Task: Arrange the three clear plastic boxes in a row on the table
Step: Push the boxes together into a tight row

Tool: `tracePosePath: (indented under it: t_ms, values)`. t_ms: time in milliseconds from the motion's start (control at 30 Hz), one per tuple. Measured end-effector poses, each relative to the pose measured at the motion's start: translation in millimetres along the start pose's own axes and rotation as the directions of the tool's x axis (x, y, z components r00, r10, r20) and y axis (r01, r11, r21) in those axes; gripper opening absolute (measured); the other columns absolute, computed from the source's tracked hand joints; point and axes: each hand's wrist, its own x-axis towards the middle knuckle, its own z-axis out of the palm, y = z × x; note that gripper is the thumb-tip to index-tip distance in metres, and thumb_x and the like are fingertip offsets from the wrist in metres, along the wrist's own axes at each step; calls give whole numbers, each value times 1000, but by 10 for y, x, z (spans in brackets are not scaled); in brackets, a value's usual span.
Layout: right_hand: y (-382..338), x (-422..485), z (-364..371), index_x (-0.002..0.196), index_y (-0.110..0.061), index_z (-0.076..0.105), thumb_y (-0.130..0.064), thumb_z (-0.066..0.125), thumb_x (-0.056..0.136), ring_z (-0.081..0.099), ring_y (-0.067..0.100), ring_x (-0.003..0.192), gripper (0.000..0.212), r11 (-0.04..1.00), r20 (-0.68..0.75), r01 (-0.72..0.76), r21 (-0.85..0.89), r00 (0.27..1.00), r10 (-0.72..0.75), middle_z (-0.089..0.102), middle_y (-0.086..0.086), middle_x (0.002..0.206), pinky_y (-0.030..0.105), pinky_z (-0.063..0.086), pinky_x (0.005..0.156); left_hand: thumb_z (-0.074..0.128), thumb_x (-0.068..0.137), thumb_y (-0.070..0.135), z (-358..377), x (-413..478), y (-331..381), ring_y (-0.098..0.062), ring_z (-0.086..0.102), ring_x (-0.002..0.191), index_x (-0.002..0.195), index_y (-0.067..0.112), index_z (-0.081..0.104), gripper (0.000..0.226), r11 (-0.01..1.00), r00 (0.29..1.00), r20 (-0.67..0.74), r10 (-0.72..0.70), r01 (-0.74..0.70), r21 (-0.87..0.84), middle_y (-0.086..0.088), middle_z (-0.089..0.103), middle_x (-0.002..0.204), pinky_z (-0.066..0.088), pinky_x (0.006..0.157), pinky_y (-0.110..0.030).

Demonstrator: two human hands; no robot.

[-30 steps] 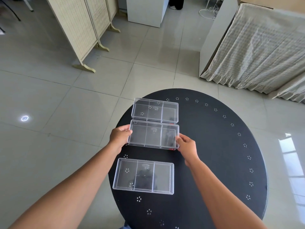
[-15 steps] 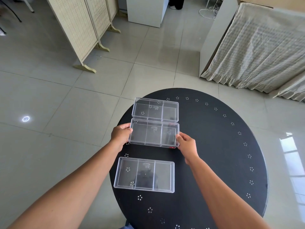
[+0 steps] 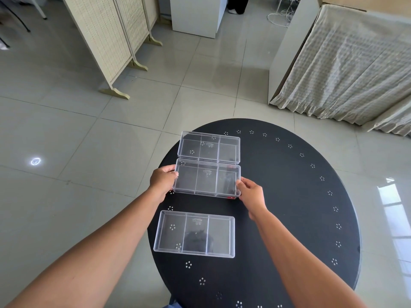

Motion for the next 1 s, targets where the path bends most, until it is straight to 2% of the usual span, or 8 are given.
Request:
tracePosePath:
  t_ms: [67, 200, 267, 400, 600, 700, 833, 1000]
  values:
    - [-16, -7, -1, 88, -37, 72, -25, 59, 98, 70, 14, 98, 20, 1000, -2, -6, 11, 1000, 7, 77, -12, 93, 35, 54, 96, 60, 90, 11, 2, -12, 11, -24, 64, 113, 128, 17, 63, 38, 1000, 1000, 0, 5, -5, 6, -9, 67, 126, 52, 98, -47]
    - [-18, -40, -20, 116, -22, 68, -34, 60, 94, 62, 18, 105, 27, 999, -3, -28, 17, 1000, 28, 68, -5, 111, 40, 49, 105, 60, 89, 18, -14, -67, 12, -24, 61, 117, 133, 19, 58, 43, 999, 1000, -7, 29, -29, 46, -7, 63, 132, 50, 101, -47]
    - [-12, -108, -54, 97, -10, 64, -41, 57, 92, 47, 20, 86, 32, 999, -23, -37, 0, 999, 37, 54, 3, 91, 36, 45, 84, 62, 89, 26, -59, -110, 14, -25, 57, 122, 138, 18, 53, 50, 996, 999, -12, 36, -35, 76, -7, 59, 137, 46, 105, -47]
    - [78, -350, -206, 110, -5, 68, -47, 60, 93, 44, 18, 73, 46, 991, 55, -117, -63, 991, 121, 50, 4, 84, 30, 42, 68, 68, 85, 39, -294, -303, -19, -27, 54, 123, 146, 21, 41, 68, 983, 994, 107, -33, 13, 184, -8, 53, 141, 47, 95, -40]
    - [358, -796, -308, 130, -5, 63, -43, 69, 91, 59, 15, 101, 55, 975, 227, -93, -202, 964, 139, 63, -2, 110, 28, 52, 77, 78, 77, 37, -629, -789, -368, -22, 55, 110, 151, 22, 26, 93, 923, 942, 250, -225, 124, 363, -4, 58, 134, 50, 88, -38]
    - [472, -915, -286, 137, -8, 60, -37, 72, 91, 63, 16, 116, 56, 979, 238, -123, -165, 958, 161, 69, 1, 126, 34, 53, 91, 79, 78, 30, -668, -929, -527, -17, 62, 100, 142, 20, 41, 75, 933, 925, 276, -261, 169, 318, -5, 64, 122, 54, 83, -37]
    - [596, -1002, -255, 98, -17, 77, -27, 66, 95, 67, 20, 98, 15, 986, 205, -98, -132, 971, 124, 74, 1, 96, 37, 56, 90, 72, 84, 19, -645, -1018, -701, -21, 68, 99, 121, 15, 62, 38, 961, 950, 231, -210, 158, 226, -4, 72, 107, 56, 90, -45]
    - [684, -1018, -185, 96, -25, 75, -17, 57, 98, 73, 31, 104, 20, 993, 138, -110, -31, 984, 113, 80, 8, 99, 48, 56, 97, 67, 87, 8, -537, -1064, -744, -13, 71, 84, 114, 14, 65, 28, 992, 980, 163, -117, 106, 74, -3, 73, 101, 57, 62, -26]
